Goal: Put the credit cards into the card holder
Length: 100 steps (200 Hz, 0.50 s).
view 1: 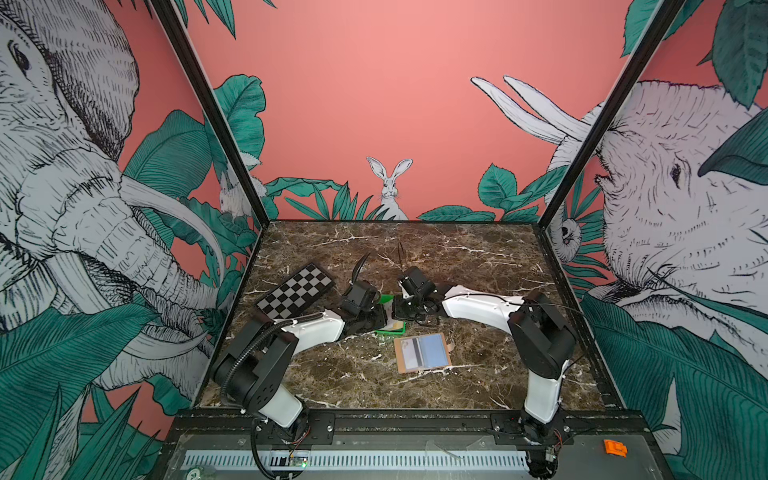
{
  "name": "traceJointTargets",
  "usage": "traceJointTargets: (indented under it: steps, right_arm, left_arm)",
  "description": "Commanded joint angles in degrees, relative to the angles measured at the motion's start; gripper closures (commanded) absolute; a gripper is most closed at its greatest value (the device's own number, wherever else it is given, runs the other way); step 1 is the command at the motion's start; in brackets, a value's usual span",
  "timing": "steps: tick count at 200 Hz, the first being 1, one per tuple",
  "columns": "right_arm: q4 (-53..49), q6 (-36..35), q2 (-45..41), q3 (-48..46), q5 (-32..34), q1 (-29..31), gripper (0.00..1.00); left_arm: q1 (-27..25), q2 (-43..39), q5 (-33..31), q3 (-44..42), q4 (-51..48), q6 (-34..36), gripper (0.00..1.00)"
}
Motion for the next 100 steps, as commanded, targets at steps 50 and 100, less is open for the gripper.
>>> traceJointTargets:
  steps: [50,100]
  right_arm:
    - [2.8,-2.5,-8.7,-3.6,0.0,-2.1,1.0]
    - [3.5,-4.8,-19.8,-10.1,1.2,-2.4,1.0]
  left_arm:
    - [0.0,-14.2,2.2,-3.6,-1.4,0.7,0.79]
    - [0.0,-22.0,8.2,-11.2,9.4,-0.4,0.75]
